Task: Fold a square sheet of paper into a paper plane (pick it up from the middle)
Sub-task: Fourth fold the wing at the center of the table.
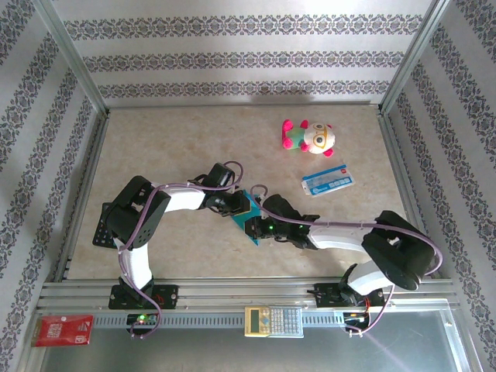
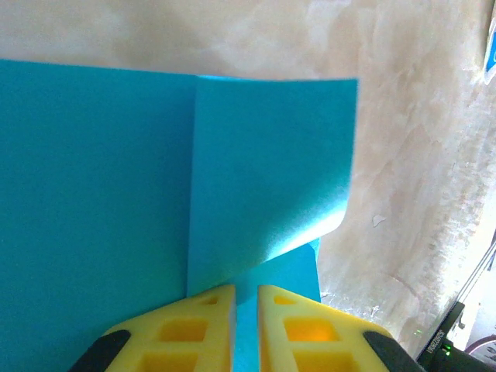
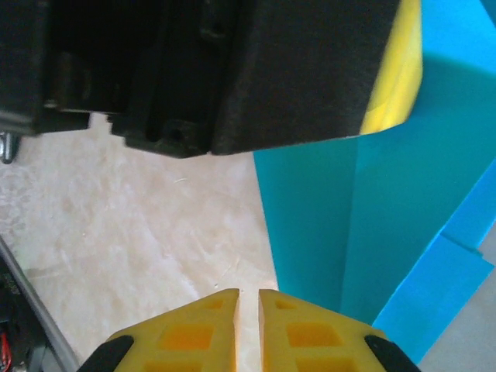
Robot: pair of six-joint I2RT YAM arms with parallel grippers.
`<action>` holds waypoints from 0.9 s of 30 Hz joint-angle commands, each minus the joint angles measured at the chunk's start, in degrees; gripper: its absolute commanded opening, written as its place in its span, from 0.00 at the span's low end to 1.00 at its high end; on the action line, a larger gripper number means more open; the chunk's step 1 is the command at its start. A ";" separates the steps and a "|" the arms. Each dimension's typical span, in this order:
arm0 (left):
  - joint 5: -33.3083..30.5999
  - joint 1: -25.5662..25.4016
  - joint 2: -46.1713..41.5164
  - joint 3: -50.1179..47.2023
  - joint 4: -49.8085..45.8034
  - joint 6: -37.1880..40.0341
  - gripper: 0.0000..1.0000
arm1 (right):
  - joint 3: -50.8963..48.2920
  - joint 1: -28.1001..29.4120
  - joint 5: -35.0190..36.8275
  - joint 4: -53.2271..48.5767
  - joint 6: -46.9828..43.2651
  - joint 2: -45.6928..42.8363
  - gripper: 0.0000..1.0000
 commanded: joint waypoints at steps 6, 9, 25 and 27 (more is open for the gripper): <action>-1.07 -0.83 1.08 0.95 -3.49 1.23 0.18 | 0.17 -1.04 0.10 -2.31 -0.74 2.32 0.13; -0.95 -0.78 1.10 1.22 -3.49 1.27 0.19 | -0.72 -1.22 0.38 -2.44 -0.45 2.19 0.12; 3.14 -0.97 1.15 2.20 0.52 -0.73 0.24 | -2.58 -1.31 2.18 -3.14 0.43 2.28 0.10; 4.31 -1.17 1.35 2.27 1.54 -1.29 0.24 | -2.94 -1.31 2.45 -3.05 0.62 2.24 0.09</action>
